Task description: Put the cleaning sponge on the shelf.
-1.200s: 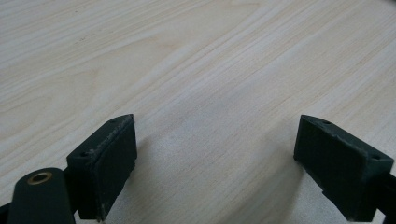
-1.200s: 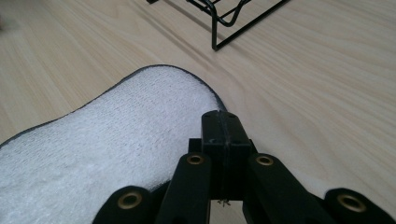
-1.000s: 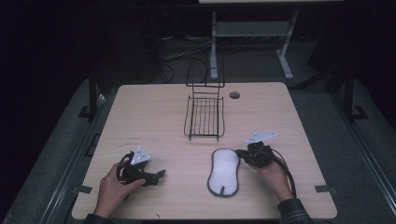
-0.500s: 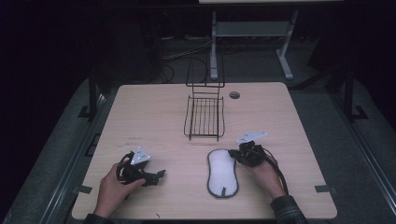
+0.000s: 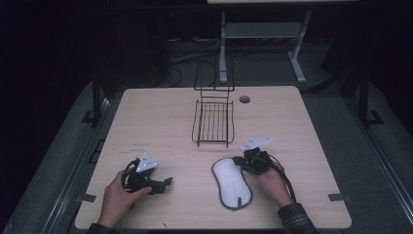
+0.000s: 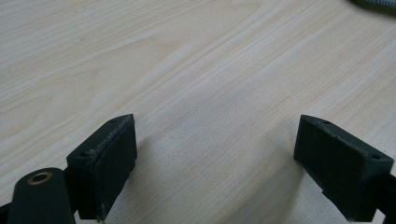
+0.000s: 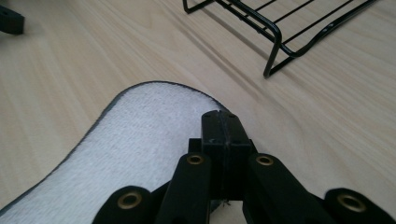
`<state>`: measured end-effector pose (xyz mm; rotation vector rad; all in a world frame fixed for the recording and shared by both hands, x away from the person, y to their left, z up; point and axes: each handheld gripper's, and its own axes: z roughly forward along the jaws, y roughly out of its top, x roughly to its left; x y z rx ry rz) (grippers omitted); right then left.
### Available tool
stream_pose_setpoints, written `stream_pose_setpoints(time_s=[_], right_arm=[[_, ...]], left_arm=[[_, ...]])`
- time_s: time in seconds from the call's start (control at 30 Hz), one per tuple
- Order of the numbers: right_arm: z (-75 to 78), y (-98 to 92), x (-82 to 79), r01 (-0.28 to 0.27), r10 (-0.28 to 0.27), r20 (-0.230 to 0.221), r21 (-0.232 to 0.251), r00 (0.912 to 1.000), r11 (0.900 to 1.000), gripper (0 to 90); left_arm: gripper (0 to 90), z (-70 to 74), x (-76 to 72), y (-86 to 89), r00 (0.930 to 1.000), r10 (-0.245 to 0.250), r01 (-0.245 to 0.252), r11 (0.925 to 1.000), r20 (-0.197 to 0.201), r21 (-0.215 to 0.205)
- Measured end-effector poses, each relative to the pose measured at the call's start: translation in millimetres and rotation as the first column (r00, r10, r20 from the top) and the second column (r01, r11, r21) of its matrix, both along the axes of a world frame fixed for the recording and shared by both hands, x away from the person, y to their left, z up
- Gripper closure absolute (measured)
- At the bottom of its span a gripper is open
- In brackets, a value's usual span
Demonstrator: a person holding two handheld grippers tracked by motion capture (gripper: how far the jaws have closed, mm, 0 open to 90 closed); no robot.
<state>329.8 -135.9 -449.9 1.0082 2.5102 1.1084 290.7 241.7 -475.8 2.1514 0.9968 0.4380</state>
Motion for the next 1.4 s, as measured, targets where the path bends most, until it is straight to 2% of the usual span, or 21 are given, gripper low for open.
stream_pose_setpoints(time_s=[0.13,0.27,0.5,0.67,0.87,1.4], right_arm=[[6.3,-6.8,-12.1,0.003,-0.003,0.004,0.022,1.0,1.0,89.7],[9.4,-15.9,-30.9,-0.004,0.004,-0.005,0.038,1.0,0.999,89.7],[7.3,-22.0,-64.8,-0.027,0.028,-0.026,0.052,0.9993,0.998,89.7],[3.8,-20.6,-79.2,-0.045,0.048,-0.052,0.052,0.9975,0.998,89.6],[-2.5,-19.2,-82.4,-0.057,0.059,-0.082,0.027,0.9949,0.998,89.6],[-3.0,-33.0,-74.6,-0.018,0.019,-0.082,0.012,0.9964,1.0,89.6]], left_arm=[[12.5,0.0,-0.2,0.0,1.0,0.0,0.0,1.0,0.0,0.0],[12.6,0.0,-0.3,0.0,1.0,0.002,-0.002,1.0,0.0,-0.001],[12.6,0.0,-0.3,0.1,1.0,0.001,-0.001,1.0,0.0,0.0],[12.6,0.1,-0.3,0.1,1.0,0.001,-0.001,1.0,-0.001,0.0],[12.6,0.0,-0.3,0.1,1.0,0.001,-0.001,1.0,-0.001,0.0],[12.6,0.0,-0.3,0.0,1.0,0.002,-0.002,1.0,-0.001,-0.001]])
